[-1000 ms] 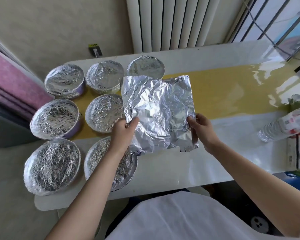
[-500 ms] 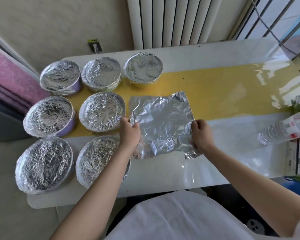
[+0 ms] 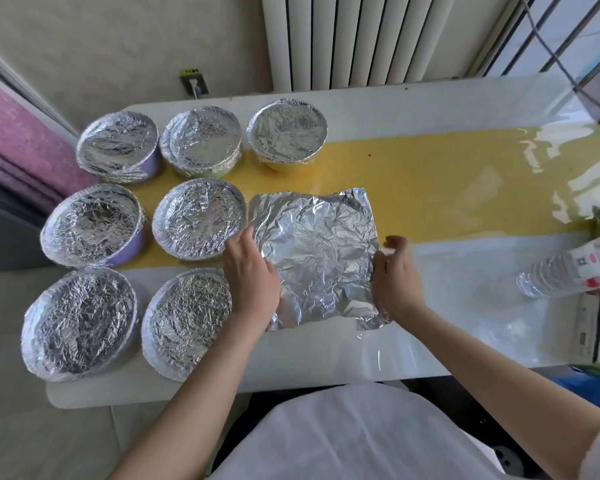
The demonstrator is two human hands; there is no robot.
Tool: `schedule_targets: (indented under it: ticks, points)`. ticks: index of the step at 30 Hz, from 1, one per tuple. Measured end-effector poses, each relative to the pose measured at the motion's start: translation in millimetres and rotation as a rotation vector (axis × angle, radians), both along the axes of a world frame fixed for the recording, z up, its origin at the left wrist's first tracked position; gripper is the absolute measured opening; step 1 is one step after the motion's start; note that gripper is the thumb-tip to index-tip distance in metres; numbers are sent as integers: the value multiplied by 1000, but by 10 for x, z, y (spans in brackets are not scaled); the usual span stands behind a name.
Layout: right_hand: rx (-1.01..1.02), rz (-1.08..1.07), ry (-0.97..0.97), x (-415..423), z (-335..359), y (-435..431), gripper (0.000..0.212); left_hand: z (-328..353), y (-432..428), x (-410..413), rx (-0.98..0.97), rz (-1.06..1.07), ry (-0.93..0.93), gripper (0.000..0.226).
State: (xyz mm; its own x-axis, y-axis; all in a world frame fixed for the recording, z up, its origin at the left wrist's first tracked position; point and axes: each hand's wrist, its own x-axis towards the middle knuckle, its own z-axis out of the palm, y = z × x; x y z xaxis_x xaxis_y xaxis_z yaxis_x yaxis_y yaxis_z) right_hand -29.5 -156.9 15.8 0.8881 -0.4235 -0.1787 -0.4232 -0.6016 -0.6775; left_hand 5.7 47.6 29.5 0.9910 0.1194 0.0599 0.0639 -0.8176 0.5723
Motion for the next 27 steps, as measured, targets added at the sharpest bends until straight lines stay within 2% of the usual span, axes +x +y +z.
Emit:
schedule_targets:
  ticks: [2,4,7,11,14,17,21,24,27]
  points:
    - [-197,159,-204,46,91,-16,39,20,-30,16,49,-101,-90,47]
    - [-317,345,-305,151,140,-6,44,40,-81,51,126,-225,-82,49]
    - [-467,579,-259,315,95,62,49,-11,-148,107,319,-383,13,53]
    - [-595,788,-110,436,-49,146,74,-160,-172,145,501,-429,117,59]
    - [-629,797,-52,456,-174,136,91,-250,-117,127,488,-406,189,60]
    - [-622,777,-13,438,-218,105,95,-291,-49,99,439,-380,228,58]
    - [-581,767,-17,431,-224,96,94,-304,-34,90,372,-366,243,58]
    - [-583,770,-27,443,-218,98,89,-289,-44,93,392,-350,256,58]
    - [-614,802,-102,512,-146,130,73,-236,-81,93,447,-348,179,59]
